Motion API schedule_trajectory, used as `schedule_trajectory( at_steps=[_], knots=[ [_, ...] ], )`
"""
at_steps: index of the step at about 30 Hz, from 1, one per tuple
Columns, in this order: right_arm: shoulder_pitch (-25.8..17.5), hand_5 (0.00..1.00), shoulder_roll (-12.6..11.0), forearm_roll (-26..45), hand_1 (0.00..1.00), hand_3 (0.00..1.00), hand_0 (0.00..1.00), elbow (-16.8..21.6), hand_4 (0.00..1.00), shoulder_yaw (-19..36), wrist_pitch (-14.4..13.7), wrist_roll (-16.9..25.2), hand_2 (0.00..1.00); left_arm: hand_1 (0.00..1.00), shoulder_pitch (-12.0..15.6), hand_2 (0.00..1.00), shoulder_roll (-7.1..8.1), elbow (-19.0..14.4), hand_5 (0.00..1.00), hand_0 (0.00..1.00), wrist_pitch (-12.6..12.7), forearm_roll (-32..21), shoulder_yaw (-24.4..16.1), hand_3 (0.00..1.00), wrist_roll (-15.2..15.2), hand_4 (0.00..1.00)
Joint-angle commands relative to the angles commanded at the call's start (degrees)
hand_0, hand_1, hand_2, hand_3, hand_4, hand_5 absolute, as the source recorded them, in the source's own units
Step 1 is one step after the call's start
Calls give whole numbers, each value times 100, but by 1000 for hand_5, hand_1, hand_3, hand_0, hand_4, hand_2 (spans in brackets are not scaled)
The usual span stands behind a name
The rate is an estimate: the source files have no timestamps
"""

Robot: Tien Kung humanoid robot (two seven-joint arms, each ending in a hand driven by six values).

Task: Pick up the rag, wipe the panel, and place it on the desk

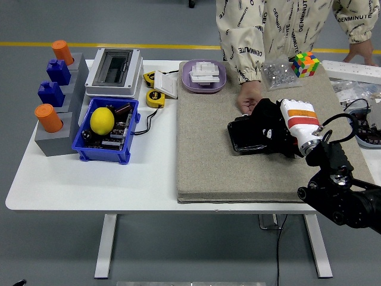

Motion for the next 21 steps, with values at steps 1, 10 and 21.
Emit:
schedule_trajectory(
  at_steps=[1, 10, 21],
  knots=[
    [-4, 38, -29, -8, 411, 463, 289, 5, 958, 5, 0, -4, 442, 642, 1, 655, 3, 1, 439, 609, 0, 1, 0, 560, 0, 628],
    [-15, 39, -192, -102, 411, 462, 288, -48, 956, 4, 0, -34, 441, 641, -1, 655, 1, -6, 440, 608, -4, -11, 24, 562, -1, 629],
    [116, 40, -280, -38, 411, 462, 289, -598, 955, 121, 0, -31, 441, 641, -11, 654, -12, 0, 440, 608, -2, -20, 33, 561, -2, 628]
  ],
)
